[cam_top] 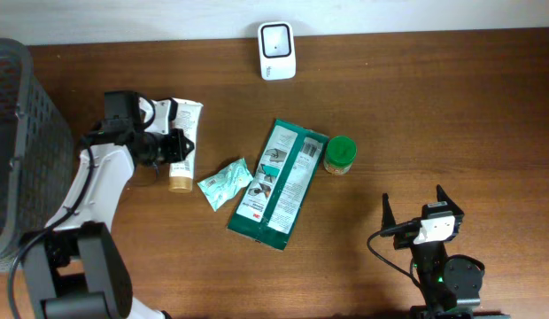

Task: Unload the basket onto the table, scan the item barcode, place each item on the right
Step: 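Place the white tube on the table left of the pouch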

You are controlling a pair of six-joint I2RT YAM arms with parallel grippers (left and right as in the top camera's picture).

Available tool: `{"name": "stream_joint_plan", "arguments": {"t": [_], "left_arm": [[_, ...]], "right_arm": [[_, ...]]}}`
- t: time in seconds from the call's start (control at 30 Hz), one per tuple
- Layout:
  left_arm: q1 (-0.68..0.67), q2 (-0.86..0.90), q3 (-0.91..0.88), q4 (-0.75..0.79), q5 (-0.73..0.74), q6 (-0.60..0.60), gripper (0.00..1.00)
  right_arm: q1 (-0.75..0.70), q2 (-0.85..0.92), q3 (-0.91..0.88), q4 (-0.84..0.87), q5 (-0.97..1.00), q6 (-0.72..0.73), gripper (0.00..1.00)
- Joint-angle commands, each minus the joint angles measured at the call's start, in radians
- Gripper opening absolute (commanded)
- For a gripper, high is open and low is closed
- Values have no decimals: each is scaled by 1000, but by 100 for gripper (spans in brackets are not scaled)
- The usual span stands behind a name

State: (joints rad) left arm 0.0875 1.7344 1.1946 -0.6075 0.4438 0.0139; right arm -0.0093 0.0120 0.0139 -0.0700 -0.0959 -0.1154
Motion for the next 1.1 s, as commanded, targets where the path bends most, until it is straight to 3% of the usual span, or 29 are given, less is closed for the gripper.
{"name": "stream_joint_plan", "arguments": {"t": [0.0, 0.07, 0.13, 0.17, 0.27, 0.3, 0.47, 0.53, 0.63, 0.9, 1.07], "left_arm": [[-24, 18, 0, 13, 18, -23, 2], [-24, 18, 0, 17, 10, -26, 7], [-24, 18, 0, 29, 11, -26, 49], [-24, 18, 0, 29, 11, -26, 60], [-24, 18, -1, 35, 2, -25, 73], [-24, 18, -1, 45, 0, -25, 82], [-24, 18, 0, 155, 4, -26, 90], [-24, 18, 19, 173, 4, -26, 99], [-24, 14, 90, 158, 4, -26, 99], [-24, 14, 515, -183, -120, -17, 99], [-15, 10, 774, -327, -125, 144, 99]], "right_arm": [[3, -6, -8, -1, -1, 0, 98], [3, -6, -8, 0, -1, 0, 98], [3, -6, -8, -1, -1, 0, 98], [3, -6, -8, 0, -1, 0, 98], [3, -6, -8, -1, -1, 0, 98], [3, -6, -8, -1, -1, 0, 98], [3, -6, -8, -1, -1, 0, 98], [3, -6, -8, -1, -1, 0, 98], [3, -6, -8, -1, -1, 0, 98], [3, -6, -8, 0, -1, 0, 98], [3, -6, -8, -1, -1, 0, 98]]}}
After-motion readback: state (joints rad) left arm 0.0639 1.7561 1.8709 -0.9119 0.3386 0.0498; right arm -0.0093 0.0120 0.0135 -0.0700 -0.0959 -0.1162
